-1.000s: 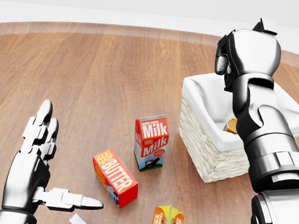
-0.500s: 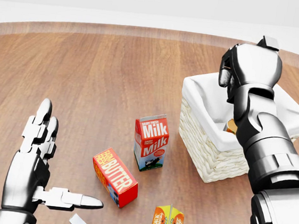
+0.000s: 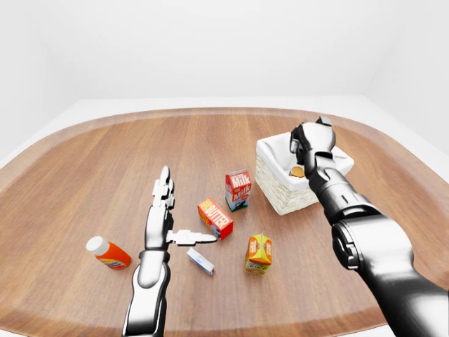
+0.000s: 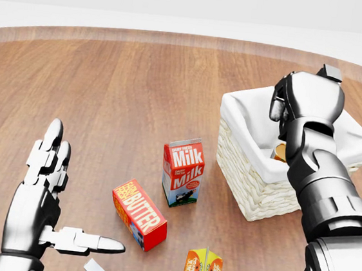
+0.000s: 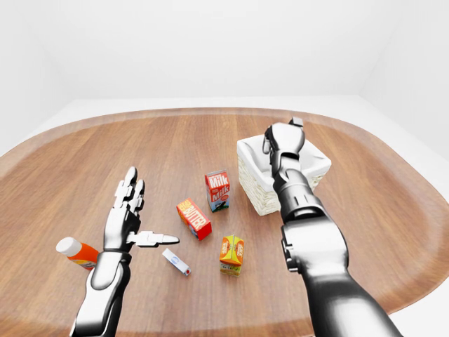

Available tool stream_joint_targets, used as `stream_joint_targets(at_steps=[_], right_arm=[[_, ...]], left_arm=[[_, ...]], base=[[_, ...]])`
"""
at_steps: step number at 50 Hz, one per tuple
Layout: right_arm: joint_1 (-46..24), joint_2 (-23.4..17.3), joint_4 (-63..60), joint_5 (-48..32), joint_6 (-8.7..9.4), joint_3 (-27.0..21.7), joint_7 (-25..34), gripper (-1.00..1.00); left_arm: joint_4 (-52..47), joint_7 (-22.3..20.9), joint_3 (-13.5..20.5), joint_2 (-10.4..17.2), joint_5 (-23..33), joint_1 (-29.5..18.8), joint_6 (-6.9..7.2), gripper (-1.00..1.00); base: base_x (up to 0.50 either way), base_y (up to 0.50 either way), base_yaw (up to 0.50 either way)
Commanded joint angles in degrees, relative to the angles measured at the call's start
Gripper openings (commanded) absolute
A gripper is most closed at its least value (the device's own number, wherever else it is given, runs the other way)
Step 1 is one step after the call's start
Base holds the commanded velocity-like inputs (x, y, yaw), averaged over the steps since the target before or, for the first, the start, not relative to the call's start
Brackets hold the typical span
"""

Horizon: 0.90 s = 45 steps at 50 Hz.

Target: Pick up the alphabet soup and the tomato sauce, and put them in the basket.

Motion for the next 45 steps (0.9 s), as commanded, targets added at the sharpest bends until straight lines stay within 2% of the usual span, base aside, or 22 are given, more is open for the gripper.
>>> stream_joint_targets(at_steps=[1,45], right_arm=[[0.76,0.12,1.27,1.66,0.61,0.0,-0.73,-1.0],[2.42,0.83,1.74,0.88,0.75,0.0,-1.11,-1.0]], left_arm=[[-0.18,0.07,0.04,-0.04,-0.09,0.14,0.0,1.0],[-1.13,0.09,0.02,-0.04,-0.1,0.04,0.0,1.0]], base=[[0.0,0.0,0.0],[0.0,0.0,0.0]])
